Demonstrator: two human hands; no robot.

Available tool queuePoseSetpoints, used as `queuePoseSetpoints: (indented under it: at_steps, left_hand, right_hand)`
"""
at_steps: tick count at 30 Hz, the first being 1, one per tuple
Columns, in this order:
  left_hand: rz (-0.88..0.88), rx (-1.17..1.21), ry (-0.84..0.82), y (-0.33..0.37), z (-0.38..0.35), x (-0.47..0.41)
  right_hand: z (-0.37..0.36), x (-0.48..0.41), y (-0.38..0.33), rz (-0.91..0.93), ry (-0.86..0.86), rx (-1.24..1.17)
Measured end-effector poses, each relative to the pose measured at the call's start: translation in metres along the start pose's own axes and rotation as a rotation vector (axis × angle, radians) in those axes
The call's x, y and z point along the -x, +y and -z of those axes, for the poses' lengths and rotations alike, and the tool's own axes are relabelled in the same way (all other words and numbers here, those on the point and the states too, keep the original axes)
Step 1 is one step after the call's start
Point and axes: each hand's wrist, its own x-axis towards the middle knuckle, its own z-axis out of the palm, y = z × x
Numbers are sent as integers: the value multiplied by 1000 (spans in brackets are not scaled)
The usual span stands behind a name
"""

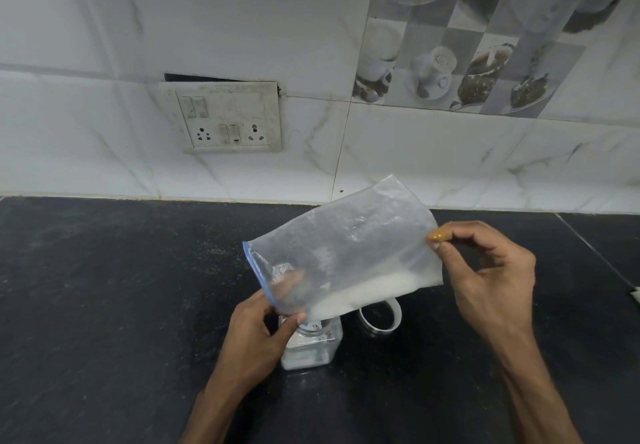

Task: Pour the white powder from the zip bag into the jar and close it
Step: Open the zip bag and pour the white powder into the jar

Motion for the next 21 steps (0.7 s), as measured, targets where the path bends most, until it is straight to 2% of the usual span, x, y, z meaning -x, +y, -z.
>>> queuePoseSetpoints:
  at_steps: [21]
  left_hand:
    - [-10,-12,-20,2,1,0]
  right_hand:
    - [-4,4,2,-25,15,-50]
